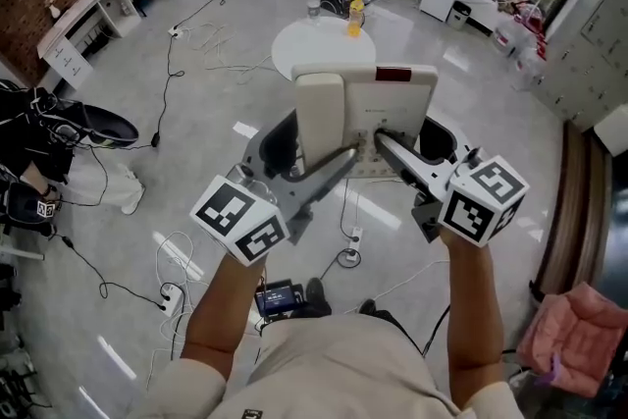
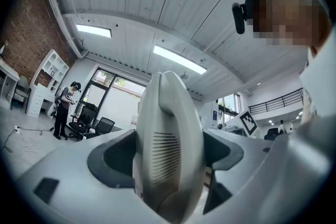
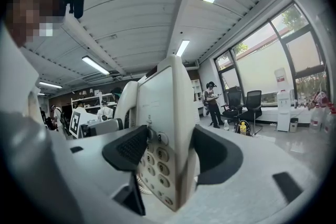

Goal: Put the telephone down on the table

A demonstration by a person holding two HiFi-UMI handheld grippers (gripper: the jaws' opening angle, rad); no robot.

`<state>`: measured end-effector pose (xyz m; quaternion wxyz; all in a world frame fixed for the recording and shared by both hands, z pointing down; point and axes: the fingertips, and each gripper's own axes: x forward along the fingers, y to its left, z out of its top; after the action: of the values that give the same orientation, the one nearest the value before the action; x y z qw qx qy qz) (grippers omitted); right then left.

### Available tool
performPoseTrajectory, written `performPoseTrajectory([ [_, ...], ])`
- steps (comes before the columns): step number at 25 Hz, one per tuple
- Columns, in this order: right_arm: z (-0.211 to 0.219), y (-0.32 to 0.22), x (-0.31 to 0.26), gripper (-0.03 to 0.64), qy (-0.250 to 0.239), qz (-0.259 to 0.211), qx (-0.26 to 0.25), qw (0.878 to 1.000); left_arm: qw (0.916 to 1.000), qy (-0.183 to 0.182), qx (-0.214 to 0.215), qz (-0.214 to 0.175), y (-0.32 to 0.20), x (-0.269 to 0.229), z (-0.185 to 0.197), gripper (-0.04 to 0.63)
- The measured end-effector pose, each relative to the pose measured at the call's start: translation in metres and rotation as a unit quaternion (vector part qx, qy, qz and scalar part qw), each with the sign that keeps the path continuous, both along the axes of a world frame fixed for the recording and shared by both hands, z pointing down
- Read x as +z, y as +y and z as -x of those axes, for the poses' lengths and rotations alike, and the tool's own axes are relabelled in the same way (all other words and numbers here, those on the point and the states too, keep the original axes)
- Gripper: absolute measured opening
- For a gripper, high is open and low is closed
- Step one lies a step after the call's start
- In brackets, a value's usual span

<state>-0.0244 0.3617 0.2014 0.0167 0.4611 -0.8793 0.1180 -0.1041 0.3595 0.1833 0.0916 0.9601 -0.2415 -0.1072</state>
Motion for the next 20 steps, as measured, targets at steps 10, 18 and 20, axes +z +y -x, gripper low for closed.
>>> performPoseTrajectory([
  [10, -0.004, -0.039, -0.004, 0.272, 0.007, 0.000, -0.003, 1.000, 0.9999, 0.009, -0.006, 0.002, -0.037, -0.002, -0.004, 0.374],
  [18, -0.046, -0.086, -0.006, 0.272, -0.025, -0.003, -0.064, 0.998, 0.9974, -0.014, -0.070, -0.005, -0.074, -0.010, -0.047, 0.374],
  [20, -0.061, -0.099, -0.005, 0.272, -0.027, -0.004, -0.081, 0.996, 0.9960, -0.019, -0.088, -0.003, -0.084, -0.008, -0.063, 0.374],
])
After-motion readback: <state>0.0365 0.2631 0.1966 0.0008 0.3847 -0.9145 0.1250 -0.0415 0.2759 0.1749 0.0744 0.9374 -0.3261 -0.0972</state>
